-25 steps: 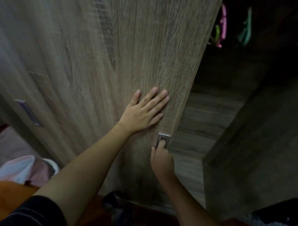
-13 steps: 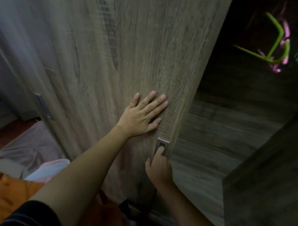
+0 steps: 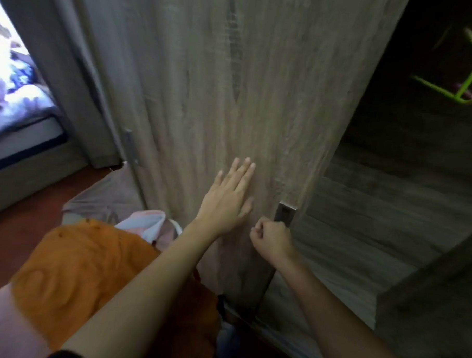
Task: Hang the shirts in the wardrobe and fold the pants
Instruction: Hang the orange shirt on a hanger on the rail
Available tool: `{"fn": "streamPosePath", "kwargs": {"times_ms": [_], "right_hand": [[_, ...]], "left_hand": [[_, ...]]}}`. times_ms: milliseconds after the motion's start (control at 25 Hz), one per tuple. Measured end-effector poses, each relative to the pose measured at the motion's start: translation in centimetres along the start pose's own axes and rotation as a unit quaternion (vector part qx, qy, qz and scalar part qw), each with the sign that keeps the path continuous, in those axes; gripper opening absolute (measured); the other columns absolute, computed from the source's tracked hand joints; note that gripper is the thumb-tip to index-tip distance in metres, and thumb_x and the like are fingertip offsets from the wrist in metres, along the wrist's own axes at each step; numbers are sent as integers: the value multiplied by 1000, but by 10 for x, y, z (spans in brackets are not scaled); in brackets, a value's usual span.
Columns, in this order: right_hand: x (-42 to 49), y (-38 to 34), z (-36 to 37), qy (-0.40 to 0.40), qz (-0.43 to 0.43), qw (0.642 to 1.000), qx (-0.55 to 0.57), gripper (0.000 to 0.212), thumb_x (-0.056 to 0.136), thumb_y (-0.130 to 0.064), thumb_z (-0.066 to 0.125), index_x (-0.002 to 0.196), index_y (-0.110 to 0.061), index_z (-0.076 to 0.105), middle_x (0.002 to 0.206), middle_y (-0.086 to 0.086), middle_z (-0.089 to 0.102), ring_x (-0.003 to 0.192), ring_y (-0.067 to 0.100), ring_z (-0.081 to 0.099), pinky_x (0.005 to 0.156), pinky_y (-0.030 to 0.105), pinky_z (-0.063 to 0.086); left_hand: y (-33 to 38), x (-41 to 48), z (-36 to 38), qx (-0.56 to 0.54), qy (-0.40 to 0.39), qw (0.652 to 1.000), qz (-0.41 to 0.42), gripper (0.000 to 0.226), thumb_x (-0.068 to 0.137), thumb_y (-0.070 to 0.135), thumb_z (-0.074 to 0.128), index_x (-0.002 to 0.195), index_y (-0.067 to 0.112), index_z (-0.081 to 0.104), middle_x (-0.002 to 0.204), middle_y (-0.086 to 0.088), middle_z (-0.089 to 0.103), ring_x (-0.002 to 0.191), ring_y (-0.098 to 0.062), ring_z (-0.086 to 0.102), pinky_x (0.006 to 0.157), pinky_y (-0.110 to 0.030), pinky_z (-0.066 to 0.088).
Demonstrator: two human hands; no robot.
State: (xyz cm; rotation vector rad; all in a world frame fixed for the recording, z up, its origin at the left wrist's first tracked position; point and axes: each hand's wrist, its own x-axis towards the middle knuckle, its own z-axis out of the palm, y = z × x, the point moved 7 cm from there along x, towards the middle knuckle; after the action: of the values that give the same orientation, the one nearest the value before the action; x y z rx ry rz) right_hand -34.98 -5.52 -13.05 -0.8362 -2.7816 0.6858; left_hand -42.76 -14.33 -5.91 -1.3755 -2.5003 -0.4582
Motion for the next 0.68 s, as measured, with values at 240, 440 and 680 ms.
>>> {"fn": "streamPosePath", "kwargs": {"times_ms": [240,440,680], "right_hand": [[-5,-102,24,1,-149,986,71,9,85,-20,54,84,-14,60,84,8,68,81,26,64,73,36,51],[-24,-186,58,-36,-275,953,123,16,89,-25,53,89,-11,61,91,4,63,83,18,60,71,34,51],[-71,-233,115,-115,-326,934,91,34,84,-46,58,101,-17,54,96,-7,50,88,6,46,75,23,36]], "left_hand": [[-80,-159,-50,-10,14,976,-219,70,88,46,31,148,11,23,157,-6,17,145,-23,8,115,-48,15],[-171,-276,-39,16,5,900,-436,85,82,61,7,147,9,27,155,-8,24,145,-26,14,114,-50,14],[-178,-288,-12,35,-9,900,-435,73,95,54,4,141,9,40,147,-9,40,139,-25,33,109,-48,22]]}}
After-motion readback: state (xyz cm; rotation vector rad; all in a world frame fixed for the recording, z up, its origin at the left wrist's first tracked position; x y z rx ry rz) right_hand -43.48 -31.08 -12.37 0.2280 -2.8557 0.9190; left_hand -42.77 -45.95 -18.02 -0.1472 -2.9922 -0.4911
